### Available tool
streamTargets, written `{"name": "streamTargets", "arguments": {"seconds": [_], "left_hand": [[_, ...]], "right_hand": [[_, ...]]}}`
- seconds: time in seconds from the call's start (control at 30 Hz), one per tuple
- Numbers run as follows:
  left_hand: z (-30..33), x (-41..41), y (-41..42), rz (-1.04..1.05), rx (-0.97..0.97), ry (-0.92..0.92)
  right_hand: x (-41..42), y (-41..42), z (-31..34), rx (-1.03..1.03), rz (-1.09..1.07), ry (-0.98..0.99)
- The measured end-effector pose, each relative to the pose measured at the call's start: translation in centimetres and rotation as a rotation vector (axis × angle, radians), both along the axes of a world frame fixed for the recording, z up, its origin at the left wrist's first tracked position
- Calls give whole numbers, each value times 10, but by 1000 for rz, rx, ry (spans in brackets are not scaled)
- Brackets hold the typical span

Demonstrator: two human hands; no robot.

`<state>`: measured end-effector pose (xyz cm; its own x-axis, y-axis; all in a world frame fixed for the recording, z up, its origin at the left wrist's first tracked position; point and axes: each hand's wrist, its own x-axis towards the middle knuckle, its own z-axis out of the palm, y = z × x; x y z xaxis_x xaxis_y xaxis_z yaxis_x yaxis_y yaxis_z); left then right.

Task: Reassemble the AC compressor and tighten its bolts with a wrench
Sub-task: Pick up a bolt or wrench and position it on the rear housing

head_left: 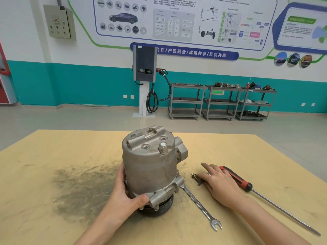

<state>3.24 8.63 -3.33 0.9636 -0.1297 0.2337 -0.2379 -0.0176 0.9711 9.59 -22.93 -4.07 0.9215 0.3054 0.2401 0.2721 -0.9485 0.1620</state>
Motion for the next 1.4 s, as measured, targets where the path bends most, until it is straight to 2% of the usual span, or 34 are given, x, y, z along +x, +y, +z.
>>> {"name": "streamTargets", "arguments": {"seconds": [0.13, 0.2, 0.33, 0.4, 0.53, 0.6, 0.7, 0.77, 0.87, 0.97, 1.17, 1.4], "left_hand": [[-1, 3, 0, 23, 5, -7], [-3, 3, -2, 26, -5, -17], [-8, 1, -8, 54, -36, -52], [-8, 0, -10, 70, -44, -59], [-8, -2, -12, 91, -52, -42], [-5, -4, -13, 96, -50, -29], [-4, -7, -12, 94, -40, -22], [-4, -9, -13, 102, -44, -26], [-3, -11, -15, 117, -34, -40], [-3, -10, -15, 123, -26, -43], [-1, -11, -15, 135, -13, -37], [1, -14, -16, 133, -24, -42]], "right_hand": [[6, -1, 4, 55, -4, -15], [4, 1, 14, 260, -18, -3], [-7, 10, 54, 866, -50, 32], [-16, 16, 79, 987, -28, 68], [-35, 37, 129, 1077, 83, 134], [-44, 52, 150, 1022, 159, -14], [-54, 77, 172, 725, 280, -347], [-55, 91, 178, 499, 330, -476], [-53, 105, 180, 247, 393, -586], [-51, 109, 174, -12, 372, -548], [-48, 105, 166, -50, 414, -624], [-47, 106, 162, -82, 500, -582]]}}
